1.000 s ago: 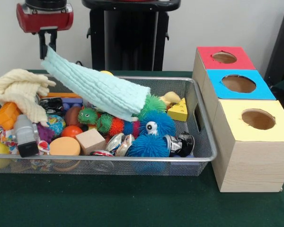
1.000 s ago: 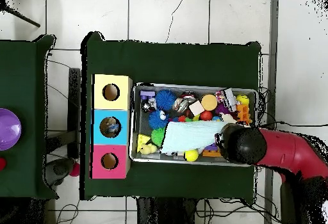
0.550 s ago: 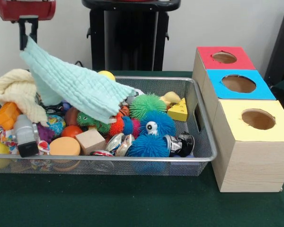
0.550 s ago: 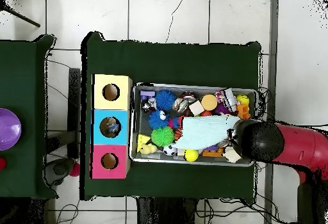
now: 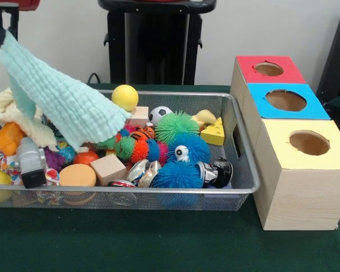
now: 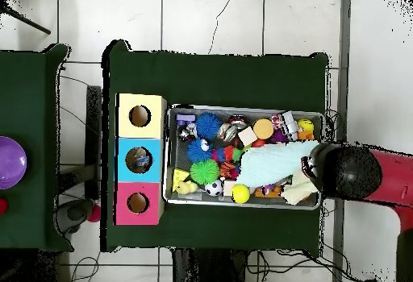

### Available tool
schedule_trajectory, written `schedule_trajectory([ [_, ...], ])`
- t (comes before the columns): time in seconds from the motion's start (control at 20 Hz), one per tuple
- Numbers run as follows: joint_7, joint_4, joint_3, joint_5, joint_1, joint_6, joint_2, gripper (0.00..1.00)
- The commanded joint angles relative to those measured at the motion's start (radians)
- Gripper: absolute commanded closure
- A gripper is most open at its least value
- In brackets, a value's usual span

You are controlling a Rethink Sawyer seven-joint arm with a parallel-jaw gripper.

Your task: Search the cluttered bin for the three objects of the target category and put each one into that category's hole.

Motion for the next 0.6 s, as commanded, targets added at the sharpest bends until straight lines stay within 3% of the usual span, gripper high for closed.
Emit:
schedule_trajectory([
  [0.05,-0.371,-0.043,0.104,-0.045,-0.024,0.165,-0.025,1.0],
  [0.3,-0.334,-0.032,0.114,-0.055,-0.032,0.169,-0.014,1.0],
  [0.4,-0.243,0.017,0.124,0.008,-0.048,0.145,0.004,1.0],
  [0.45,-0.147,0.066,0.13,0.086,-0.062,0.119,0.018,1.0],
  [0.6,-0.027,0.175,0.165,0.23,-0.094,0.046,0.049,1.0],
])
